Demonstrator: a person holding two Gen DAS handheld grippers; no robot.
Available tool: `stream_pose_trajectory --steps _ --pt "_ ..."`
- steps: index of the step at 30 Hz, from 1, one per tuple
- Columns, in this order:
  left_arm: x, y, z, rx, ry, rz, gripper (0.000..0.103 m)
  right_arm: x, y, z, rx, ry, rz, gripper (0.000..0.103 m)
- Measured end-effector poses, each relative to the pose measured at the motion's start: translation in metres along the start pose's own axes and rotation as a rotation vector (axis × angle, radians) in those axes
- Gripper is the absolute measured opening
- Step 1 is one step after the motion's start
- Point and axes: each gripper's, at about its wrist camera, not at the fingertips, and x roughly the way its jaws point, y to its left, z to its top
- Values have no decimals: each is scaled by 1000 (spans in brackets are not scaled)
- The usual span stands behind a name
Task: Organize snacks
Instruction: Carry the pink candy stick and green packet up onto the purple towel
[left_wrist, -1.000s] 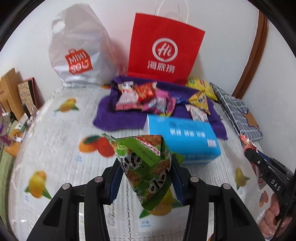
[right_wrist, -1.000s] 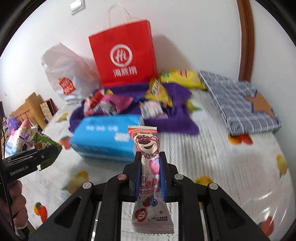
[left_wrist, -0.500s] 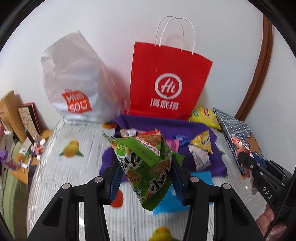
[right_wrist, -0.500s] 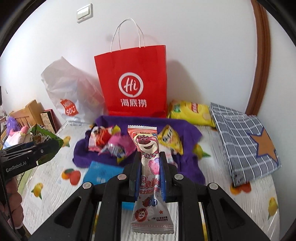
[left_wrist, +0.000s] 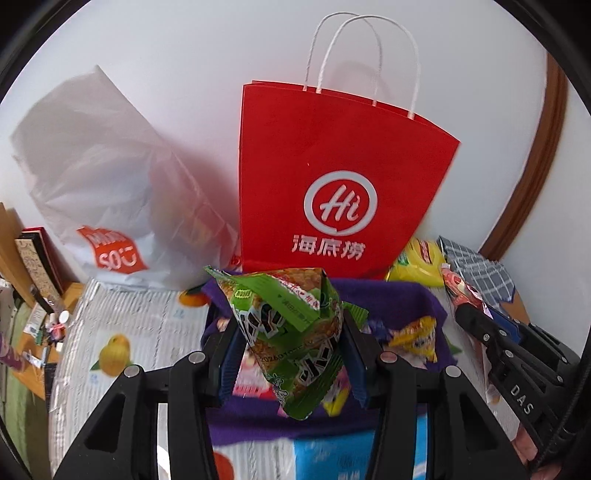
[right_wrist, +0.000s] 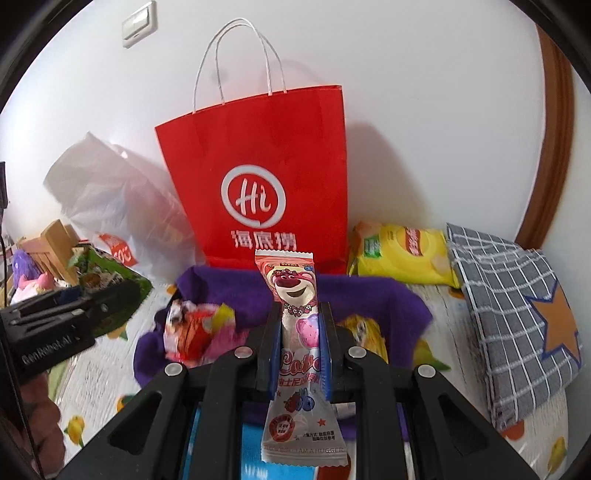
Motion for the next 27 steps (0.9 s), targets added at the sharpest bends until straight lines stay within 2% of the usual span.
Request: stream_pose_trajectory --steps 7,12,14,21,27 --pt "40 12 9 -31 24 -5 46 25 -5 18 -7 -20 23 18" --pt "72 25 -4 -69 90 11 46 58 -14 11 -17 55 23 18" --pt "75 25 -5 -50 97 6 46 63 -13 9 -37 49 21 18" --pt "78 26 -6 -55 110 3 46 83 -8 2 -65 116 45 18" --pt "78 23 -5 -42 117 1 47 84 -8 1 -76 128 44 19"
